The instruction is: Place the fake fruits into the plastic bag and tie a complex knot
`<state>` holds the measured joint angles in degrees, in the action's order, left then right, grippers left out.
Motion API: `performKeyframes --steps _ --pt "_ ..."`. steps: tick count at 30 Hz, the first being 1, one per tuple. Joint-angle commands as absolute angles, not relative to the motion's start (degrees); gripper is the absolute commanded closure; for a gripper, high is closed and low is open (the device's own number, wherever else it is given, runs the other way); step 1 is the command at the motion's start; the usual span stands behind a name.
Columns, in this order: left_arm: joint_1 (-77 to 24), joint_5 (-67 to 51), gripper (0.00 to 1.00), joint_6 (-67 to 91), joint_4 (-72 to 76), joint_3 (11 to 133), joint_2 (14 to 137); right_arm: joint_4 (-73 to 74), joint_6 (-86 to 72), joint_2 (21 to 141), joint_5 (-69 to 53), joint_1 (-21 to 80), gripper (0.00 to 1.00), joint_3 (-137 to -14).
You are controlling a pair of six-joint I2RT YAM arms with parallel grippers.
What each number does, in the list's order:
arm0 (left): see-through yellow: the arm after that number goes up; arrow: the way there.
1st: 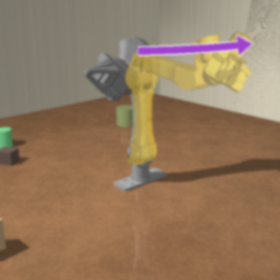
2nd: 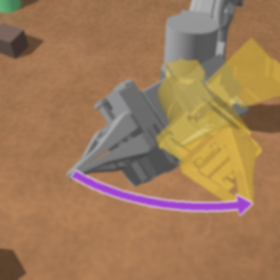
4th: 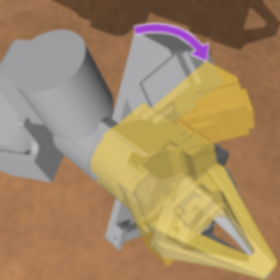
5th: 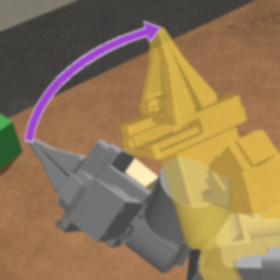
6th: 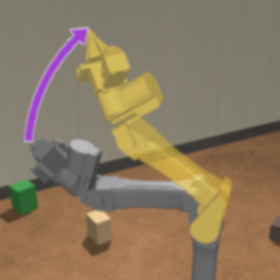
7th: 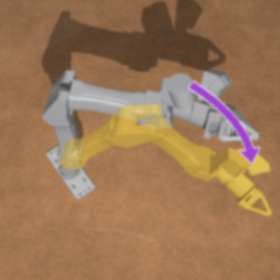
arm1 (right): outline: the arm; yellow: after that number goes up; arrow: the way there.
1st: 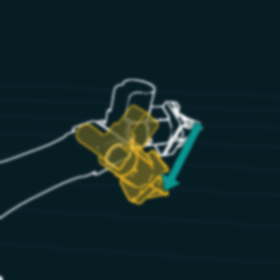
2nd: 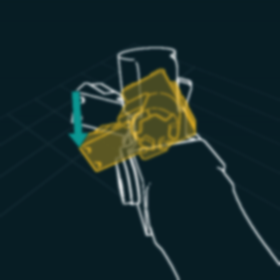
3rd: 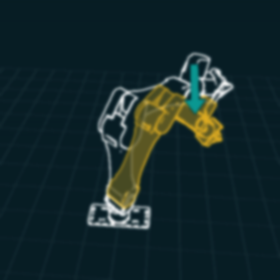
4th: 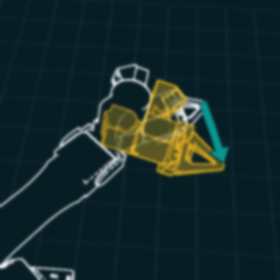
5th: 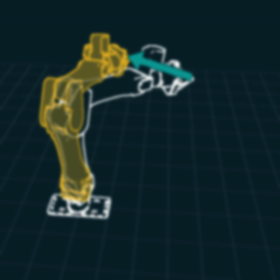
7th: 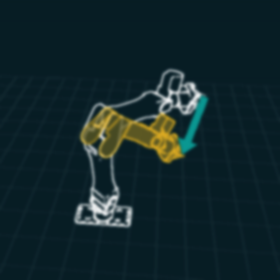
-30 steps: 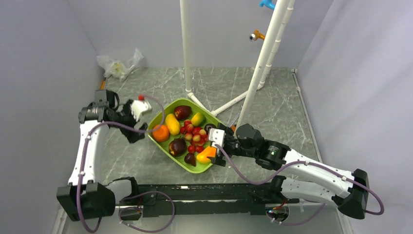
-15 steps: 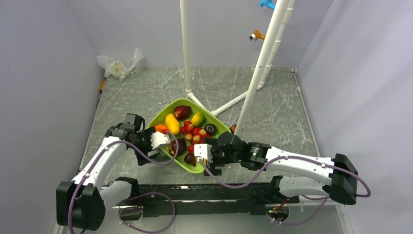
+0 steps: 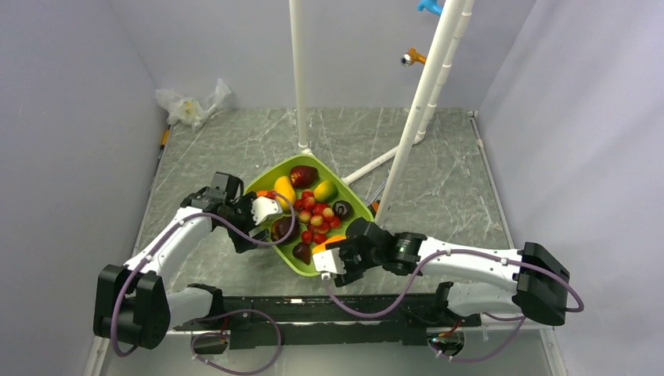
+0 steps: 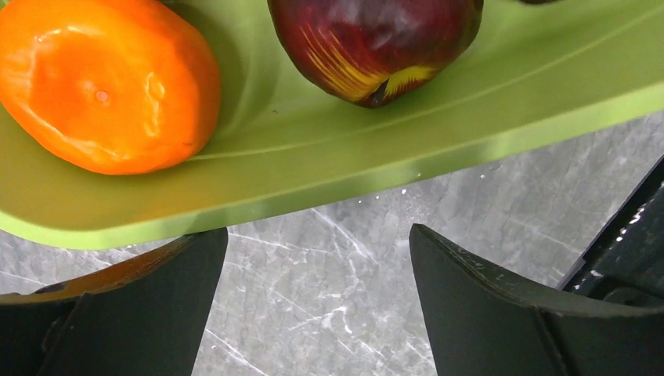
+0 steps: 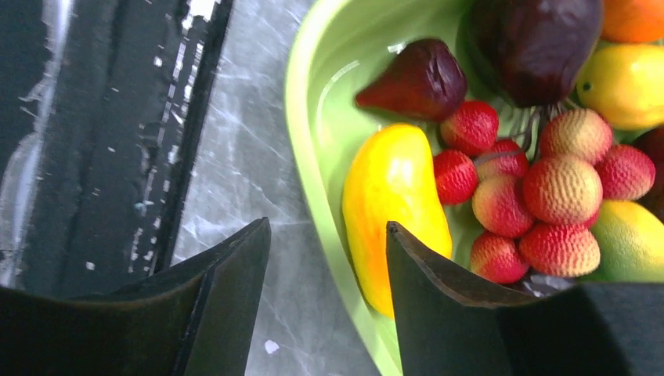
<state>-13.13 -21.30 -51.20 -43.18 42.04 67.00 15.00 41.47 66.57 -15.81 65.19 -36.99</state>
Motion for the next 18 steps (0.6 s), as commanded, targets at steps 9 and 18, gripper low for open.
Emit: performKeyframes --steps 9,18 --pt "-15.56 -27.43 0.08 -45.87 -37.2 46.45 70.7 14.78 52.97 68.95 -16.85 56.86 0.84 -36.21" --pt "-16.26 -28.64 0.11 -43.47 -34.88 47.93 73.23 17.43 57.46 67.5 -17.27 51.34 1.0 -35.48"
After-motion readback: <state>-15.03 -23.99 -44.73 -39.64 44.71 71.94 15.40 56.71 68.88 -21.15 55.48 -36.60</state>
